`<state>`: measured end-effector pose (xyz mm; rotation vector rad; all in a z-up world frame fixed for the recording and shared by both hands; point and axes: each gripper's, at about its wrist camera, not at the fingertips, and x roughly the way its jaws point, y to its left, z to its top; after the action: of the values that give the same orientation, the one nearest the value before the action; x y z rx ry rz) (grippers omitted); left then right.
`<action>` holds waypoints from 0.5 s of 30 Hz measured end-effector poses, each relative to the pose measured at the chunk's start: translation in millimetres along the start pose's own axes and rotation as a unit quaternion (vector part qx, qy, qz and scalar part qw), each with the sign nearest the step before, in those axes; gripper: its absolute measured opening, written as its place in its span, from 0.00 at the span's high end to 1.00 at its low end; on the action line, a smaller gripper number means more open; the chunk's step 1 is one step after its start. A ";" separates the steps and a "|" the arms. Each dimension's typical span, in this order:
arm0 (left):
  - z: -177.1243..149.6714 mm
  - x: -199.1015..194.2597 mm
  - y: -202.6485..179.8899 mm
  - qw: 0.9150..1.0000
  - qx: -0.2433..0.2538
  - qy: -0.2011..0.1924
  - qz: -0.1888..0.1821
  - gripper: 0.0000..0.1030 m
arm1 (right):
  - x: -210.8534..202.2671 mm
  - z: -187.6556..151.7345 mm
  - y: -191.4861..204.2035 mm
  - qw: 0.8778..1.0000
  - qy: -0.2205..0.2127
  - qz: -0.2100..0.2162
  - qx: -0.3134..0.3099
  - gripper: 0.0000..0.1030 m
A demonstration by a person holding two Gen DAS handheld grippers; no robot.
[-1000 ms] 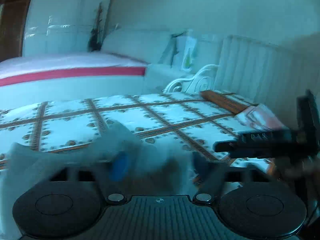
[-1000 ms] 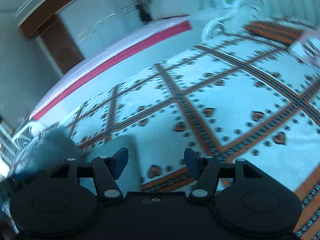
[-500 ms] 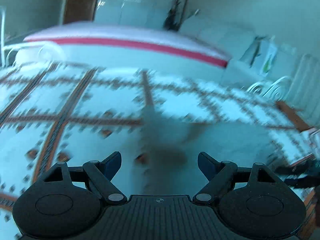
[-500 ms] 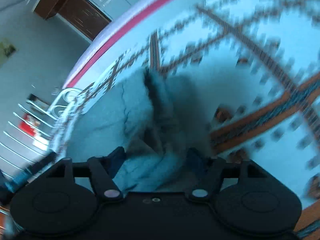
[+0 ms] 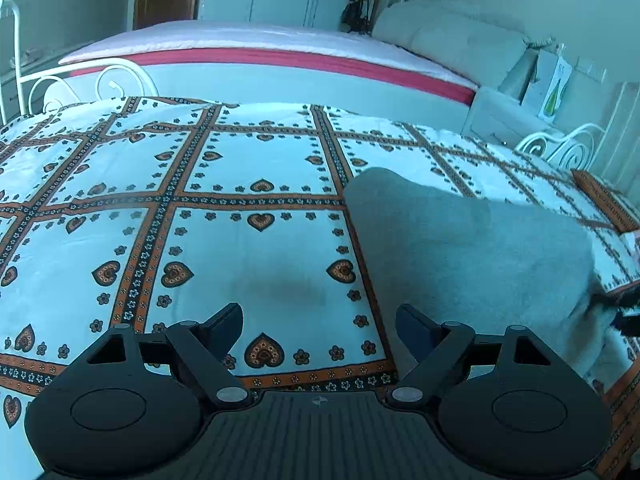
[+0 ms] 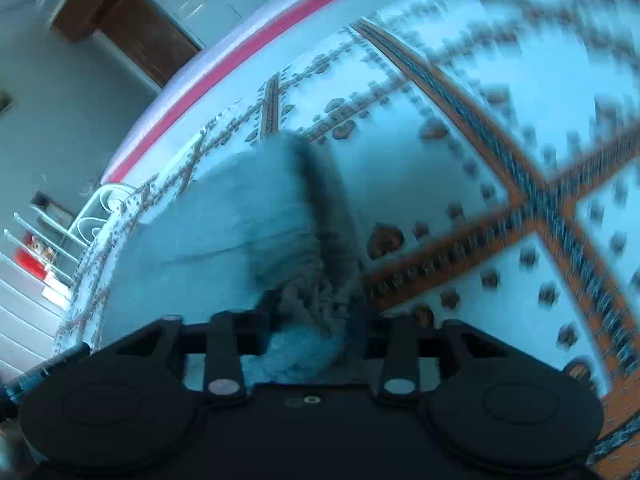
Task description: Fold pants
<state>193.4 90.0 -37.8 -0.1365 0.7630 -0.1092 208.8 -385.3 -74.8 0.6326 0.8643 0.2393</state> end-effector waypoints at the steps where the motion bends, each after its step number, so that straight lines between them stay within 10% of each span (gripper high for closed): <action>1: 0.0 -0.5 -1.4 1.000 -0.002 -0.001 -0.004 0.19 | -9.3 5.6 -4.1 0.999 -0.016 0.014 0.030 0.52; 5: 3.0 -1.9 -16.3 0.999 0.008 -0.030 -0.026 0.19 | -48.3 10.4 17.9 0.993 -0.108 0.006 -0.044 0.55; 8: -2.2 24.1 -32.7 0.999 0.024 0.019 -0.037 0.19 | -38.9 3.7 30.9 0.992 -0.086 0.022 -0.094 0.56; 10: -8.8 44.0 -38.1 0.997 0.023 0.058 -0.036 0.17 | -4.9 -2.4 30.9 0.992 -0.014 -0.047 -0.114 0.49; 15: 7.7 30.3 -29.6 0.997 -0.032 0.002 -0.074 0.17 | -16.4 9.9 17.1 0.998 -0.047 0.006 -0.051 0.47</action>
<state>219.1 56.9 -48.1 -0.2542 0.7603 -0.2265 206.9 -383.1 -49.3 0.5493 0.7531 0.2615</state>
